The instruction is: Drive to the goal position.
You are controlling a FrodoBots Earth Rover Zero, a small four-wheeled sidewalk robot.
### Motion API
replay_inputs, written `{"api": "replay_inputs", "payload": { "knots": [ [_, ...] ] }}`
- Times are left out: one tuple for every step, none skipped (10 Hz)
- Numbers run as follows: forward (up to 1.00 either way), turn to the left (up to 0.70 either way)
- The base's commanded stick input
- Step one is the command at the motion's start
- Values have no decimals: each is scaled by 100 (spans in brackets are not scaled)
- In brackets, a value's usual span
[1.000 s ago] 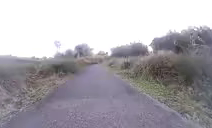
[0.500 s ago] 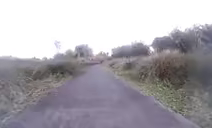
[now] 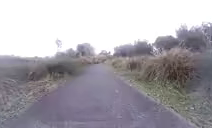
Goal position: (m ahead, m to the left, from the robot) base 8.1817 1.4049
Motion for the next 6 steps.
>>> {"api": "replay_inputs", "payload": {
  "knots": [
    [58, 0],
    [34, 0],
    [9, 0],
    [0, 0],
    [0, 0],
    [0, 0]
  ]
}}
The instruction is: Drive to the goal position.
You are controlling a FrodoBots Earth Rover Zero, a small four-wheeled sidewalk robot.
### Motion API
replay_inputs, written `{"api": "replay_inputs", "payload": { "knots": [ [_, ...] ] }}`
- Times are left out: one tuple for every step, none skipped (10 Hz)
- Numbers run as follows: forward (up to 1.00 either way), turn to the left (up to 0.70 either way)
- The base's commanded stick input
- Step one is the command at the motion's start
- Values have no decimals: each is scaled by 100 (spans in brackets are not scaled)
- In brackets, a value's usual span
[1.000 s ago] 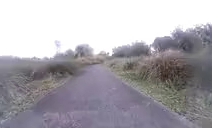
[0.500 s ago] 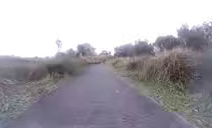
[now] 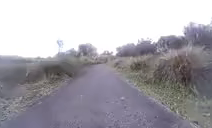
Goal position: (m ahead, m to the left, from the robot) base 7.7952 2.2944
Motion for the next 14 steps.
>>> {"api": "replay_inputs", "payload": {
  "knots": [
    [0, 0],
    [0, 0],
    [0, 0],
    [0, 0],
    [0, 0],
    [0, 0],
    [70, 0],
    [70, 0],
    [70, 0],
    [70, 0],
    [70, 0],
    [70, 0],
    [70, 0],
    [70, 0]
  ]
}}
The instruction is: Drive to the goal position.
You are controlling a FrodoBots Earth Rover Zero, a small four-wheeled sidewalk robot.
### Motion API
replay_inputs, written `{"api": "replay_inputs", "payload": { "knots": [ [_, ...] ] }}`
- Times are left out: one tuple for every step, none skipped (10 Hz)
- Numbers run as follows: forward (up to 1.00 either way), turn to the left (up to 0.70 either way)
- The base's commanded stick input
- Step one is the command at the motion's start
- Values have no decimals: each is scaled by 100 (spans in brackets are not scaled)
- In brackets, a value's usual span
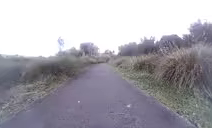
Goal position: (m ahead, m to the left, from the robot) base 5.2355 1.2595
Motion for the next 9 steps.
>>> {"api": "replay_inputs", "payload": {
  "knots": [
    [70, 0],
    [70, 0],
    [70, 0],
    [70, 0],
    [70, 0],
    [70, 0],
    [70, 0],
    [70, 0],
    [70, 0]
  ]
}}
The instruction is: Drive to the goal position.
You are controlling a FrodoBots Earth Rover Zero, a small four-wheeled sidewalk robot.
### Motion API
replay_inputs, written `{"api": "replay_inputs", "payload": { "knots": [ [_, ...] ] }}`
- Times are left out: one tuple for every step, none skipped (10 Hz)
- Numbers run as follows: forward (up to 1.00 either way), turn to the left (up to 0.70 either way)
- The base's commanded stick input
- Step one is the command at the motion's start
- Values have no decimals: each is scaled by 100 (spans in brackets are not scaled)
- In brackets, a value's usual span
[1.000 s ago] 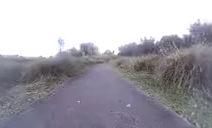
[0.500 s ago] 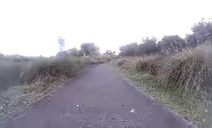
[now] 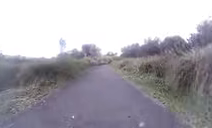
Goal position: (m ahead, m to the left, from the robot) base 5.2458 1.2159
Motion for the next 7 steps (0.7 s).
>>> {"api": "replay_inputs", "payload": {
  "knots": [
    [70, 0],
    [70, -35],
    [70, -35],
    [70, -35],
    [70, -35],
    [70, -35],
    [70, 0]
  ]
}}
